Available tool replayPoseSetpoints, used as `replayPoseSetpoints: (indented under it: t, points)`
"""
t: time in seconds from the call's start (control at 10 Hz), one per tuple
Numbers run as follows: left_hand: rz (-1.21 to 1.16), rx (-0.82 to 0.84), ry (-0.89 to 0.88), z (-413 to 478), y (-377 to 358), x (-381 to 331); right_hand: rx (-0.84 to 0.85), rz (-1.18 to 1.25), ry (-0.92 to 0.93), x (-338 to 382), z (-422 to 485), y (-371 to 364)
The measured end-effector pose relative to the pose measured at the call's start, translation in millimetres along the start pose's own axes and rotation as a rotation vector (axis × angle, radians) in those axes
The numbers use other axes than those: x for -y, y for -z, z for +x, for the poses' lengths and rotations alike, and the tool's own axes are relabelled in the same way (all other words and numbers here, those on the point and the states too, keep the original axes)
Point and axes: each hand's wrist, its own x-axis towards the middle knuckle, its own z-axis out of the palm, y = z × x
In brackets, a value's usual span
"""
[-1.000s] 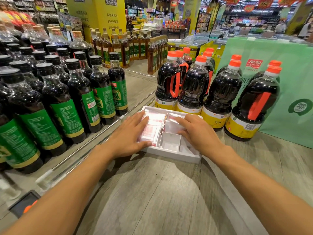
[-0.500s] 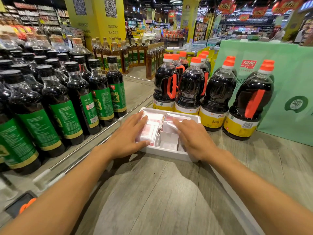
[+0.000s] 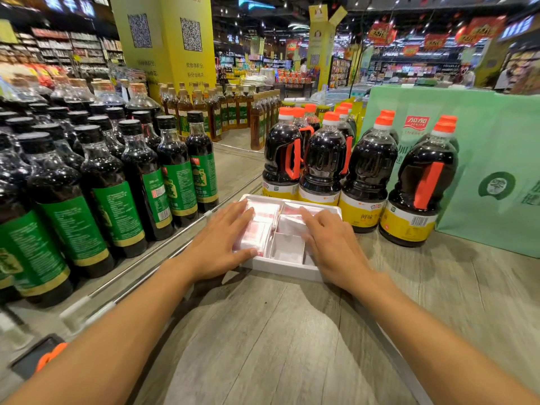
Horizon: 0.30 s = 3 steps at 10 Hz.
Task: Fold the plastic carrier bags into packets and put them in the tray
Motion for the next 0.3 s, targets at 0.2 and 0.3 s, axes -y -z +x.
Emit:
replayPoseSetpoints:
  t: [0.2,0.3]
  points:
    - [0.049,-0.058,-0.086,5,14,-10,0.007,0.067,-0.065,1,-15,24]
    - [0.095,-0.09,-0.118,10,30,-20,-0.049,0.08,-0.107,-10,-20,50]
